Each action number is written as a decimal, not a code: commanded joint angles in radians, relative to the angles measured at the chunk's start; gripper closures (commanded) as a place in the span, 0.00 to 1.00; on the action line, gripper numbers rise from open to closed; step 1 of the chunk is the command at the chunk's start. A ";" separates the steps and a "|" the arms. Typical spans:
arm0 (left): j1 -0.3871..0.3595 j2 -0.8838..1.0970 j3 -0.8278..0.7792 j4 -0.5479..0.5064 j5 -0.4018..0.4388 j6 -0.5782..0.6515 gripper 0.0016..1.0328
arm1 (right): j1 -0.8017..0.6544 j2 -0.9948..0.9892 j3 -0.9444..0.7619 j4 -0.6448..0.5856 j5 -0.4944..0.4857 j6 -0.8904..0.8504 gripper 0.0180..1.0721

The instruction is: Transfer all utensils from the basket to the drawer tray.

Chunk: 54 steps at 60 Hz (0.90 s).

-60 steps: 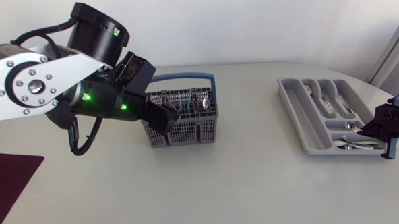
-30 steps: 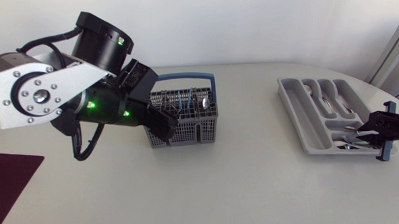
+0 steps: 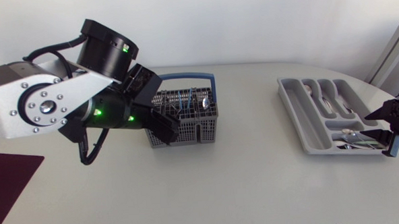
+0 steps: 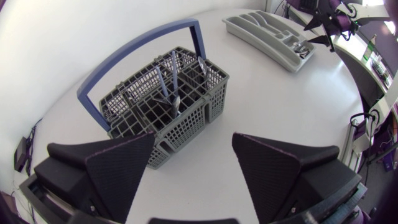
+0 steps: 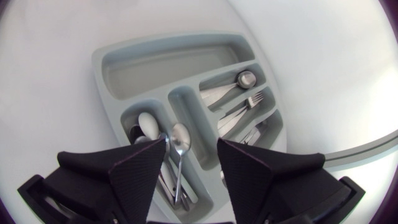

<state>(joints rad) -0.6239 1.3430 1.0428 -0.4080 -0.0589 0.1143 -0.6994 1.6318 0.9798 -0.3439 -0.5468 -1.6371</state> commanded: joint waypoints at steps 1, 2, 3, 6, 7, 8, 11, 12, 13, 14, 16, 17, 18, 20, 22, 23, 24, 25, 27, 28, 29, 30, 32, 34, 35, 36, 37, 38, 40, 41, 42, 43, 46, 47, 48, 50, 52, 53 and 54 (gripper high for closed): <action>-0.016 -0.004 -0.049 0.026 -0.010 0.018 0.19 | 0.034 -0.055 -0.044 -0.023 -0.016 0.114 0.27; -0.017 -0.002 -0.053 0.035 -0.010 0.018 0.21 | 0.038 -0.064 -0.050 -0.023 -0.018 0.126 0.26; -0.025 -0.004 -0.067 0.051 -0.012 0.018 0.22 | 0.049 -0.079 -0.059 -0.023 -0.022 0.160 0.23; -0.039 -0.002 -0.087 0.074 -0.022 0.024 0.22 | 0.071 -0.102 -0.075 -0.024 -0.025 0.209 0.21; -0.046 -0.004 -0.096 0.083 -0.030 0.027 0.22 | 0.077 -0.112 -0.082 -0.027 -0.027 0.220 0.21; -0.054 -0.002 -0.106 0.098 -0.045 0.035 0.22 | 0.084 -0.121 -0.090 -0.030 -0.027 0.227 0.21; -0.073 -0.004 -0.138 0.141 -0.079 0.056 0.22 | 0.109 -0.155 -0.122 -0.032 -0.027 0.252 0.21; -0.079 -0.004 -0.148 0.161 -0.088 0.065 0.22 | 0.118 -0.164 -0.133 -0.030 -0.027 0.261 0.21; -0.085 -0.004 -0.161 0.179 -0.099 0.074 0.22 | 0.126 -0.174 -0.141 -0.030 -0.027 0.270 0.21; -0.091 -0.002 -0.176 0.207 -0.111 0.087 0.22 | 0.136 -0.187 -0.153 -0.030 -0.027 0.283 0.21; -0.102 -0.001 -0.193 0.238 -0.134 0.102 0.22 | 0.153 -0.205 -0.168 -0.030 -0.027 0.301 0.21; -0.109 0.001 -0.204 0.256 -0.150 0.108 0.22 | 0.166 -0.214 -0.176 -0.030 -0.027 0.313 0.21; -0.114 0.002 -0.210 0.268 -0.159 0.113 0.23 | 0.175 -0.227 -0.184 -0.030 -0.027 0.329 0.21; -0.117 0.008 -0.222 0.298 -0.165 0.124 0.27 | 0.198 -0.247 -0.199 -0.030 -0.027 0.356 0.21; -0.120 0.022 -0.230 0.321 -0.170 0.127 0.27 | 0.245 -0.290 -0.228 -0.030 -0.027 0.404 0.21; -0.122 0.024 -0.230 0.324 -0.174 0.128 0.27 | 0.255 -0.299 -0.233 -0.030 -0.027 0.411 0.21; -0.125 0.027 -0.231 0.328 -0.183 0.131 0.27 | 0.268 -0.314 -0.244 -0.030 -0.027 0.425 0.21; -0.126 0.028 -0.236 0.337 -0.191 0.137 0.27 | 0.284 -0.328 -0.253 -0.030 -0.027 0.439 0.21; -0.131 0.030 -0.247 0.362 -0.203 0.153 0.27 | 0.321 -0.362 -0.277 -0.030 -0.021 0.461 0.21; -0.131 0.030 -0.251 0.377 -0.210 0.159 0.27 | 0.336 -0.377 -0.286 -0.029 -0.016 0.470 0.21; -0.131 0.030 -0.259 0.400 -0.216 0.170 0.27 | 0.357 -0.397 -0.299 -0.024 -0.013 0.490 0.21; -0.131 0.030 -0.262 0.408 -0.217 0.173 0.27 | 0.367 -0.405 -0.303 -0.024 -0.012 0.494 0.21; -0.131 0.030 -0.280 0.451 -0.229 0.194 0.31 | 0.397 -0.434 -0.320 -0.020 -0.004 0.517 0.21; -0.131 0.031 -0.294 0.489 -0.236 0.214 0.34 | 0.426 -0.457 -0.331 -0.020 0.004 0.537 0.21; -0.131 0.031 -0.303 0.511 -0.239 0.222 0.34 | 0.437 -0.466 -0.336 -0.020 0.007 0.546 0.21; -0.131 0.031 -0.310 0.526 -0.240 0.226 0.35 | 0.449 -0.474 -0.339 -0.020 0.007 0.556 0.21; -0.131 0.033 -0.316 0.541 -0.240 0.232 0.36 | 0.460 -0.480 -0.340 -0.018 0.008 0.566 0.21; -0.131 0.035 -0.322 0.554 -0.240 0.240 0.38 | 0.468 -0.486 -0.343 -0.018 0.008 0.573 0.21; -0.128 0.039 -0.333 0.578 -0.243 0.251 0.38 | 0.486 -0.495 -0.348 -0.018 0.008 0.589 0.21; -0.126 0.041 -0.339 0.591 -0.245 0.255 0.38 | 0.497 -0.498 -0.349 -0.018 0.011 0.596 0.21; -0.126 0.044 -0.340 0.600 -0.246 0.259 0.38 | 0.508 -0.500 -0.351 -0.018 0.016 0.605 0.21; -0.125 0.048 -0.345 0.610 -0.249 0.262 0.38 | 0.517 -0.500 -0.352 -0.017 0.021 0.609 0.21; -0.120 0.059 -0.349 0.638 -0.260 0.269 0.38 | 0.543 -0.500 -0.355 -0.012 0.028 0.626 0.21; -0.120 0.059 -0.349 0.641 -0.260 0.272 0.38 | 0.552 -0.500 -0.359 -0.007 0.028 0.634 0.21; -0.114 0.065 -0.351 0.655 -0.260 0.275 0.38 | 0.560 -0.500 -0.360 -0.001 0.030 0.642 0.21; -0.111 0.070 -0.351 0.670 -0.260 0.278 0.38 | 0.580 -0.500 -0.363 0.003 0.042 0.652 0.21; -0.108 0.076 -0.351 0.681 -0.260 0.280 0.38 | 0.600 -0.500 -0.366 0.013 0.054 0.665 0.21; -0.106 0.079 -0.351 0.687 -0.260 0.282 0.38 | 0.610 -0.501 -0.369 0.019 0.061 0.672 0.21; -0.105 0.082 -0.351 0.692 -0.260 0.282 0.38 | 0.620 -0.501 -0.371 0.025 0.064 0.680 0.21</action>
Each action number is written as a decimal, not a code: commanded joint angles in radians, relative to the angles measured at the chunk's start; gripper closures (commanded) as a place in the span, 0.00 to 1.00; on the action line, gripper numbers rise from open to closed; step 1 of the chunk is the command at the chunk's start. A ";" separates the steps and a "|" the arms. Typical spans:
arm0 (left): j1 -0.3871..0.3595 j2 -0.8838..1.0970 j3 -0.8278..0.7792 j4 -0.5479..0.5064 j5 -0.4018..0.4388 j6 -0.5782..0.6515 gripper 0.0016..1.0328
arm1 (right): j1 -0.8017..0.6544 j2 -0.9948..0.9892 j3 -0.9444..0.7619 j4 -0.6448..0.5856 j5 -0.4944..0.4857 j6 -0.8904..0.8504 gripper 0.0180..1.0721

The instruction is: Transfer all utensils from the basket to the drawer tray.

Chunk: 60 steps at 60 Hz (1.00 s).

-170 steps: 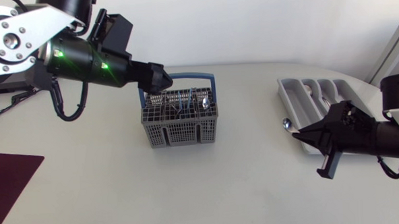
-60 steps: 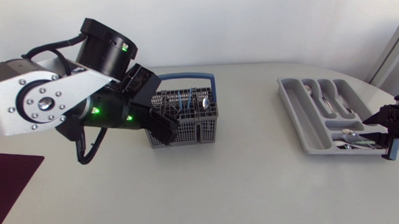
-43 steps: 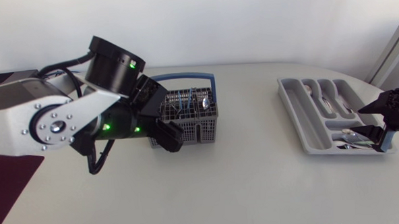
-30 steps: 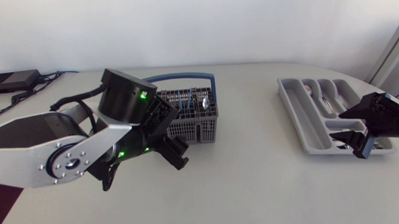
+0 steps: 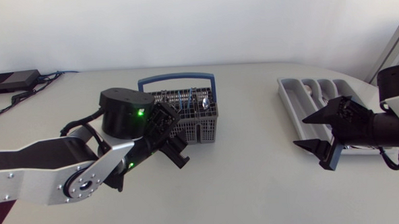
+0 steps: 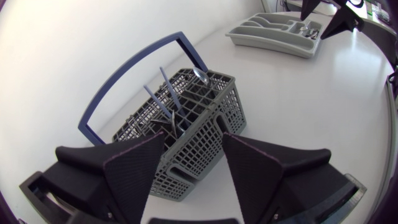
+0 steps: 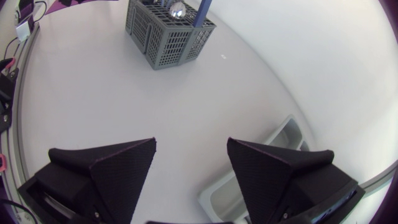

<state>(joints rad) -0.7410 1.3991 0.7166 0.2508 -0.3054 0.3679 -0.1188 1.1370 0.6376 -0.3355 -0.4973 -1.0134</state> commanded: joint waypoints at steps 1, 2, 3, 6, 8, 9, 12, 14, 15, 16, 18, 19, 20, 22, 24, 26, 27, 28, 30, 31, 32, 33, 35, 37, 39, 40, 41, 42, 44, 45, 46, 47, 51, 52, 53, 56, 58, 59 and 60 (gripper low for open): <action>0.014 0.029 -0.023 0.041 -0.014 0.028 0.39 | 0.045 -0.006 -0.030 0.021 0.019 0.062 0.21; 0.015 0.032 -0.023 0.047 -0.014 0.028 0.39 | 0.054 -0.006 -0.030 0.026 0.023 0.070 0.21; 0.015 0.035 -0.023 0.054 -0.014 0.029 0.41 | 0.064 -0.006 -0.032 0.030 0.028 0.073 0.21; 0.017 0.041 -0.023 0.079 -0.015 0.034 0.44 | 0.085 -0.005 -0.033 0.036 0.039 0.087 0.21; 0.022 0.051 -0.019 0.100 -0.018 0.036 0.44 | 0.103 -0.003 -0.035 0.047 0.046 0.099 0.21; 0.023 0.058 -0.016 0.107 -0.020 0.037 0.44 | 0.113 -0.002 -0.036 0.050 0.052 0.102 0.21; 0.025 0.083 0.000 0.110 -0.028 0.039 0.46 | 0.133 0.001 -0.039 0.064 0.062 0.113 0.21; 0.026 0.095 0.007 0.114 -0.032 0.040 0.49 | 0.143 0.003 -0.041 0.076 0.068 0.122 0.21; 0.028 0.104 0.011 0.122 -0.032 0.040 0.51 | 0.150 0.004 -0.042 0.081 0.068 0.125 0.21; 0.028 0.107 0.012 0.128 -0.034 0.040 0.51 | 0.151 0.006 -0.042 0.085 0.069 0.128 0.21; 0.031 0.124 0.017 0.150 -0.034 0.042 0.52 | 0.163 0.009 -0.042 0.090 0.074 0.136 0.21; 0.031 0.130 0.018 0.154 -0.034 0.043 0.53 | 0.168 0.010 -0.042 0.093 0.077 0.139 0.21; 0.031 0.136 0.020 0.163 -0.035 0.045 0.55 | 0.174 0.013 -0.042 0.099 0.080 0.142 0.21; 0.032 0.147 0.024 0.177 -0.040 0.046 0.58 | 0.180 0.015 -0.044 0.101 0.080 0.148 0.21; 0.034 0.156 0.029 0.191 -0.040 0.046 0.61 | 0.186 0.020 -0.044 0.101 0.080 0.150 0.21; 0.037 0.163 0.032 0.205 -0.040 0.046 0.63 | 0.192 0.026 -0.046 0.104 0.082 0.151 0.21; 0.037 0.167 0.034 0.211 -0.040 0.046 0.63 | 0.196 0.029 -0.047 0.107 0.082 0.151 0.21; 0.038 0.172 0.035 0.216 -0.041 0.046 0.63 | 0.196 0.032 -0.050 0.113 0.083 0.153 0.21; 0.040 0.176 0.037 0.229 -0.043 0.048 0.63 | 0.200 0.038 -0.055 0.124 0.085 0.153 0.21; 0.040 0.181 0.038 0.235 -0.044 0.048 0.63 | 0.202 0.040 -0.058 0.127 0.085 0.153 0.21; 0.042 0.186 0.040 0.242 -0.046 0.049 0.64 | 0.202 0.043 -0.059 0.130 0.085 0.153 0.21; 0.043 0.190 0.043 0.248 -0.046 0.051 0.64 | 0.203 0.047 -0.061 0.133 0.085 0.153 0.21; 0.045 0.198 0.046 0.258 -0.047 0.052 0.66 | 0.203 0.053 -0.062 0.139 0.085 0.153 0.21; 0.048 0.204 0.049 0.275 -0.047 0.057 0.69 | 0.205 0.060 -0.064 0.145 0.085 0.153 0.21; 0.051 0.213 0.050 0.291 -0.046 0.059 0.71 | 0.205 0.064 -0.067 0.151 0.085 0.151 0.21; 0.051 0.216 0.053 0.297 -0.046 0.060 0.72 | 0.205 0.066 -0.067 0.153 0.085 0.153 0.21; 0.051 0.221 0.055 0.298 -0.047 0.062 0.72 | 0.205 0.067 -0.067 0.154 0.085 0.153 0.21; 0.051 0.225 0.058 0.300 -0.046 0.062 0.72 | 0.206 0.070 -0.067 0.154 0.085 0.153 0.21; 0.052 0.236 0.066 0.300 -0.047 0.062 0.72 | 0.208 0.073 -0.067 0.158 0.085 0.153 0.21; 0.052 0.242 0.070 0.301 -0.047 0.063 0.72 | 0.209 0.076 -0.067 0.161 0.085 0.153 0.21; 0.052 0.255 0.078 0.300 -0.047 0.065 0.75 | 0.211 0.079 -0.067 0.167 0.085 0.154 0.21; 0.052 0.259 0.081 0.301 -0.049 0.065 0.77 | 0.212 0.081 -0.067 0.168 0.085 0.154 0.21; 0.051 0.276 0.089 0.301 -0.051 0.065 0.78 | 0.215 0.089 -0.065 0.174 0.085 0.157 0.21; 0.051 0.279 0.090 0.304 -0.052 0.065 0.78 | 0.220 0.090 -0.064 0.176 0.085 0.159 0.21; 0.051 0.281 0.090 0.306 -0.054 0.065 0.78 | 0.222 0.090 -0.064 0.178 0.086 0.159 0.21; 0.049 0.284 0.090 0.320 -0.066 0.068 0.82 | 0.228 0.090 -0.064 0.178 0.088 0.160 0.21; 0.051 0.285 0.089 0.335 -0.069 0.072 0.85 | 0.234 0.090 -0.064 0.178 0.089 0.164 0.21; 0.051 0.287 0.089 0.338 -0.070 0.072 0.86 | 0.238 0.090 -0.064 0.178 0.091 0.165 0.21; 0.051 0.287 0.087 0.341 -0.074 0.072 0.87 | 0.242 0.090 -0.064 0.178 0.094 0.167 0.21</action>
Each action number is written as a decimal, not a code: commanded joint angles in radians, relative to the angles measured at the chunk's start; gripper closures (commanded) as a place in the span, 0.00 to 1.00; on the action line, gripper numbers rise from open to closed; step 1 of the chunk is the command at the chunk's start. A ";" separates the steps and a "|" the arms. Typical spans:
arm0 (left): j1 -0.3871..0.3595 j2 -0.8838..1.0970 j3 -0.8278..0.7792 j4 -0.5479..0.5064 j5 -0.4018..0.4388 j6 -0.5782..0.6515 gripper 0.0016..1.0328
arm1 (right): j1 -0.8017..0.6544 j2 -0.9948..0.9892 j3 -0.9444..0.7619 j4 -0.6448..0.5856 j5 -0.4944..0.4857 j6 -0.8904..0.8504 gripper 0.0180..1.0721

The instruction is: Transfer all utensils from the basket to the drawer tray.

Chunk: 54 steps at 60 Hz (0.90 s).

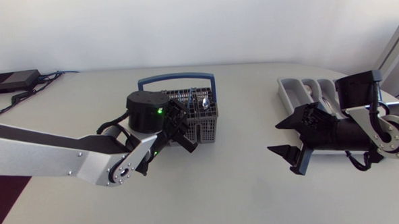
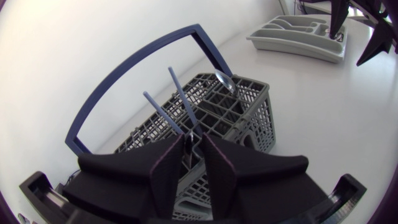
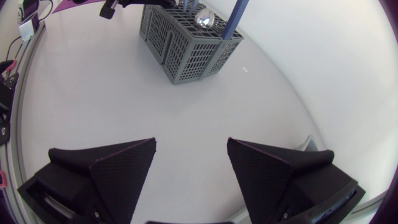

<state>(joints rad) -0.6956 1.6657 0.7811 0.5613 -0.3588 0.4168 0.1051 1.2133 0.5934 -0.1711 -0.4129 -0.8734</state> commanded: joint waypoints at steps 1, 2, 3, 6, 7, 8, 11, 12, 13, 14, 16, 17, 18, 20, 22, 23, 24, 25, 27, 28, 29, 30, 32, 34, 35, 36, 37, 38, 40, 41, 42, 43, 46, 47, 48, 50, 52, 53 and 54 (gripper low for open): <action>0.007 0.022 0.024 0.032 -0.020 0.023 0.89 | 0.022 0.012 -0.020 0.013 0.011 0.027 0.21; 0.007 0.022 0.024 0.032 -0.020 0.023 0.90 | 0.025 0.012 -0.020 0.013 0.014 0.028 0.21; 0.007 0.022 0.024 0.032 -0.022 0.023 0.91 | 0.028 0.012 -0.020 0.013 0.016 0.031 0.21; 0.007 0.022 0.023 0.034 -0.022 0.023 0.93 | 0.039 0.009 -0.018 0.013 0.020 0.037 0.21; 0.007 0.022 0.021 0.034 -0.023 0.023 0.95 | 0.041 0.008 -0.018 0.013 0.022 0.040 0.21; 0.007 0.022 0.021 0.035 -0.025 0.023 0.96 | 0.045 0.008 -0.017 0.013 0.023 0.040 0.21; 0.008 0.022 0.020 0.040 -0.026 0.025 0.97 | 0.056 0.005 -0.017 0.013 0.033 0.047 0.21; 0.008 0.022 0.018 0.040 -0.026 0.025 0.97 | 0.059 0.005 -0.017 0.013 0.034 0.048 0.21; 0.008 0.022 0.018 0.040 -0.026 0.025 0.97 | 0.062 0.005 -0.017 0.013 0.034 0.048 0.21; 0.008 0.020 0.018 0.040 -0.026 0.027 0.97 | 0.064 0.003 -0.017 0.013 0.036 0.051 0.21; 0.008 0.019 0.017 0.042 -0.026 0.030 0.97 | 0.070 0.002 -0.017 0.013 0.040 0.056 0.21; 0.008 0.017 0.015 0.045 -0.026 0.031 0.97 | 0.073 0.000 -0.017 0.013 0.043 0.056 0.21; 0.008 0.016 0.014 0.046 -0.026 0.033 0.97 | 0.076 0.000 -0.017 0.013 0.046 0.059 0.21; 0.007 0.011 0.009 0.052 -0.026 0.036 0.97 | 0.081 -0.003 -0.017 0.013 0.048 0.062 0.21; 0.007 0.005 0.004 0.060 -0.026 0.040 0.97 | 0.085 -0.003 -0.018 0.013 0.051 0.062 0.21; 0.007 0.002 0.003 0.065 -0.026 0.045 0.97 | 0.088 -0.003 -0.018 0.013 0.052 0.063 0.21; 0.007 -0.001 0.001 0.068 -0.026 0.048 0.97 | 0.090 -0.003 -0.018 0.013 0.054 0.065 0.21; 0.005 -0.006 0.000 0.069 -0.026 0.051 0.97 | 0.093 -0.003 -0.018 0.013 0.054 0.067 0.21; 0.005 -0.014 -0.003 0.074 -0.026 0.059 0.97 | 0.097 -0.005 -0.020 0.013 0.057 0.068 0.21; 0.005 -0.021 -0.005 0.077 -0.026 0.063 0.97 | 0.102 -0.005 -0.020 0.013 0.060 0.070 0.21; 0.004 -0.026 -0.005 0.078 -0.026 0.066 0.97 | 0.105 -0.006 -0.020 0.013 0.065 0.073 0.21; 0.004 -0.032 -0.006 0.078 -0.026 0.071 0.97 | 0.108 -0.009 -0.020 0.013 0.066 0.074 0.21; 0.002 -0.041 -0.009 0.080 -0.026 0.079 0.97 | 0.114 -0.014 -0.021 0.013 0.069 0.074 0.21; 0.002 -0.052 -0.011 0.088 -0.026 0.094 0.97 | 0.119 -0.017 -0.023 0.013 0.072 0.079 0.21; 0.001 -0.057 -0.013 0.091 -0.026 0.102 0.97 | 0.122 -0.018 -0.023 0.013 0.072 0.080 0.21; 0.001 -0.060 -0.014 0.091 -0.026 0.106 0.97 | 0.125 -0.018 -0.023 0.013 0.074 0.082 0.21; -0.002 -0.067 -0.016 0.097 -0.029 0.122 0.97 | 0.128 -0.020 -0.023 0.013 0.075 0.082 0.21; -0.005 -0.072 -0.017 0.098 -0.032 0.126 0.97 | 0.130 -0.021 -0.023 0.013 0.077 0.083 0.21; -0.007 -0.084 -0.017 0.098 -0.039 0.143 0.97 | 0.136 -0.023 -0.023 0.013 0.079 0.086 0.21; -0.007 -0.090 -0.019 0.100 -0.039 0.149 0.97 | 0.137 -0.024 -0.023 0.012 0.080 0.088 0.21; -0.008 -0.096 -0.019 0.100 -0.039 0.154 0.97 | 0.139 -0.026 -0.023 0.012 0.080 0.090 0.21; -0.008 -0.104 -0.020 0.100 -0.040 0.158 0.97 | 0.142 -0.026 -0.021 0.012 0.082 0.090 0.21; -0.010 -0.123 -0.022 0.100 -0.040 0.178 0.97 | 0.151 -0.029 -0.020 0.010 0.088 0.093 0.21; -0.010 -0.132 -0.022 0.101 -0.042 0.181 0.97 | 0.154 -0.029 -0.020 0.008 0.089 0.093 0.21; -0.010 -0.136 -0.022 0.101 -0.040 0.183 0.97 | 0.156 -0.031 -0.018 0.008 0.092 0.094 0.21; -0.012 -0.153 -0.023 0.101 -0.042 0.191 0.97 | 0.160 -0.031 -0.017 0.008 0.095 0.097 0.21; -0.012 -0.170 -0.025 0.101 -0.042 0.200 0.97 | 0.168 -0.031 -0.012 0.007 0.095 0.100 0.21; -0.013 -0.179 -0.025 0.101 -0.042 0.203 0.97 | 0.171 -0.031 -0.010 0.005 0.097 0.103 0.21; -0.013 -0.187 -0.026 0.101 -0.042 0.206 0.97 | 0.174 -0.032 -0.010 0.005 0.100 0.105 0.21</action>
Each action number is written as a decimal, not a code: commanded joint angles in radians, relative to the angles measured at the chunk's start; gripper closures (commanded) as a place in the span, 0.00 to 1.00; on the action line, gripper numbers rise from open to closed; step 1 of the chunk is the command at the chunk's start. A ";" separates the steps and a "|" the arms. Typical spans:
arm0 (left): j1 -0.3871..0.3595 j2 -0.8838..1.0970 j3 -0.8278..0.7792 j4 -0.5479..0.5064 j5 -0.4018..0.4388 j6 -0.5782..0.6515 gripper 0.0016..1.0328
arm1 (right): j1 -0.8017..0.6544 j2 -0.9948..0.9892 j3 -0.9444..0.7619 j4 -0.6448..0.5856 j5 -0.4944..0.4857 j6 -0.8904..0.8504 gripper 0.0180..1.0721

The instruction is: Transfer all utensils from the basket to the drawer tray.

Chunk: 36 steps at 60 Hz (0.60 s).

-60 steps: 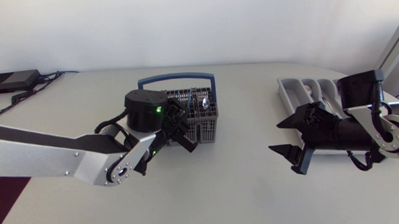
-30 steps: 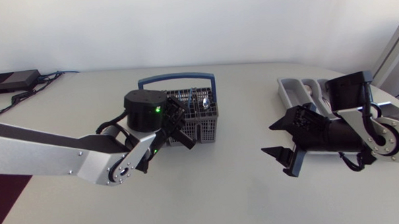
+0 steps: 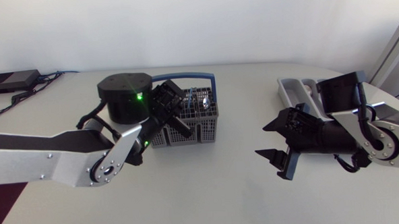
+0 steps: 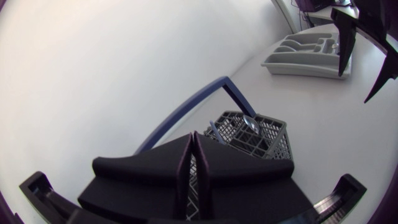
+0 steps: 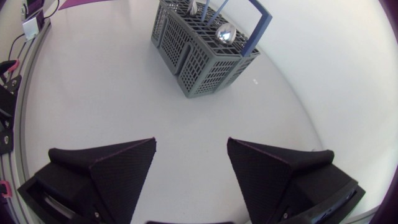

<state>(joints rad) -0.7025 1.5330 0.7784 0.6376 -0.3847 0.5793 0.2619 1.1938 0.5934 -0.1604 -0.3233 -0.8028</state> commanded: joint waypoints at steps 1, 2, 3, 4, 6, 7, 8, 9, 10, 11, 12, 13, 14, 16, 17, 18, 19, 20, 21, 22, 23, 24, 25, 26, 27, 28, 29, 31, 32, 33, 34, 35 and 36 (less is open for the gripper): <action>-0.006 -0.062 -0.024 0.025 -0.016 0.045 0.97 | 0.022 -0.013 -0.009 -0.005 0.012 0.039 0.21; -0.008 -0.070 -0.025 0.025 -0.016 0.045 0.97 | 0.025 -0.014 -0.009 -0.005 0.013 0.040 0.21; -0.008 -0.080 -0.027 0.025 -0.016 0.048 0.97 | 0.030 -0.016 -0.007 -0.005 0.017 0.040 0.21; -0.008 -0.086 -0.027 0.025 -0.016 0.050 0.97 | 0.036 -0.017 -0.006 -0.005 0.018 0.043 0.21; -0.009 -0.106 -0.030 0.025 -0.016 0.051 0.97 | 0.043 -0.020 -0.004 -0.005 0.021 0.054 0.21; -0.011 -0.116 -0.031 0.024 -0.016 0.051 0.97 | 0.046 -0.022 -0.003 -0.005 0.023 0.057 0.21; -0.011 -0.123 -0.033 0.024 -0.016 0.051 0.97 | 0.053 -0.023 0.000 -0.005 0.024 0.060 0.21; -0.012 -0.132 -0.033 0.022 -0.016 0.051 0.97 | 0.057 -0.025 0.002 -0.005 0.026 0.065 0.21; -0.014 -0.142 -0.034 0.020 -0.016 0.050 0.97 | 0.060 -0.026 0.003 -0.005 0.027 0.070 0.21; -0.015 -0.151 -0.034 0.019 -0.016 0.048 0.97 | 0.063 -0.028 0.006 -0.005 0.027 0.076 0.21; -0.017 -0.160 -0.034 0.017 -0.019 0.047 0.97 | 0.066 -0.031 0.008 -0.005 0.027 0.080 0.21; -0.020 -0.171 -0.034 0.014 -0.022 0.045 0.97 | 0.069 -0.033 0.009 -0.005 0.027 0.085 0.21; -0.023 -0.180 -0.034 0.011 -0.023 0.044 0.97 | 0.074 -0.034 0.013 -0.005 0.030 0.093 0.21; -0.034 -0.208 -0.033 0.000 -0.039 0.034 0.97 | 0.088 -0.043 0.019 -0.005 0.040 0.106 0.21; -0.035 -0.214 -0.031 -0.003 -0.042 0.031 0.97 | 0.092 -0.048 0.022 -0.005 0.040 0.113 0.21; -0.040 -0.223 -0.030 -0.007 -0.045 0.028 0.97 | 0.096 -0.049 0.022 -0.005 0.040 0.119 0.21; -0.043 -0.231 -0.028 -0.013 -0.046 0.024 0.97 | 0.100 -0.057 0.023 -0.005 0.041 0.126 0.21; -0.048 -0.240 -0.027 -0.023 -0.046 0.019 0.97 | 0.103 -0.062 0.025 -0.004 0.041 0.134 0.21; -0.058 -0.257 -0.021 -0.053 -0.046 -0.001 0.97 | 0.114 -0.071 0.029 -0.002 0.046 0.148 0.21; -0.063 -0.264 -0.014 -0.075 -0.046 -0.012 0.97 | 0.120 -0.076 0.032 -0.002 0.047 0.154 0.21; -0.066 -0.269 -0.013 -0.082 -0.046 -0.018 0.97 | 0.123 -0.077 0.034 -0.002 0.047 0.160 0.21; -0.069 -0.277 -0.008 -0.102 -0.046 -0.035 0.97 | 0.126 -0.080 0.036 -0.001 0.047 0.165 0.21; -0.074 -0.284 -0.002 -0.119 -0.046 -0.047 0.97 | 0.131 -0.083 0.039 -0.001 0.047 0.172 0.21; -0.077 -0.290 0.002 -0.136 -0.046 -0.059 0.97 | 0.138 -0.086 0.042 -0.001 0.047 0.183 0.21; -0.081 -0.295 0.009 -0.153 -0.046 -0.070 0.97 | 0.143 -0.089 0.045 -0.001 0.049 0.189 0.21; -0.088 -0.301 0.015 -0.173 -0.045 -0.085 0.97 | 0.149 -0.091 0.048 -0.001 0.055 0.195 0.21; -0.091 -0.304 0.024 -0.196 -0.045 -0.099 0.97 | 0.157 -0.094 0.049 -0.001 0.063 0.201 0.21; -0.098 -0.312 0.044 -0.242 -0.042 -0.134 0.97 | 0.178 -0.105 0.052 0.004 0.081 0.220 0.21; -0.100 -0.313 0.056 -0.268 -0.039 -0.156 0.97 | 0.188 -0.111 0.054 0.005 0.086 0.225 0.21; -0.100 -0.315 0.064 -0.285 -0.036 -0.168 0.97 | 0.192 -0.115 0.055 0.007 0.087 0.231 0.21; -0.101 -0.318 0.078 -0.312 -0.026 -0.187 0.97 | 0.200 -0.122 0.057 0.009 0.092 0.238 0.21; -0.103 -0.321 0.090 -0.340 -0.017 -0.210 0.97 | 0.208 -0.126 0.060 0.012 0.093 0.244 0.21; -0.103 -0.324 0.101 -0.363 -0.008 -0.230 0.97 | 0.214 -0.131 0.062 0.013 0.095 0.252 0.21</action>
<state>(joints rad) -0.7952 1.2343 0.8036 0.3321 -0.4099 0.4561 0.4435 1.0916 0.6277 -0.1566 -0.2428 -0.6098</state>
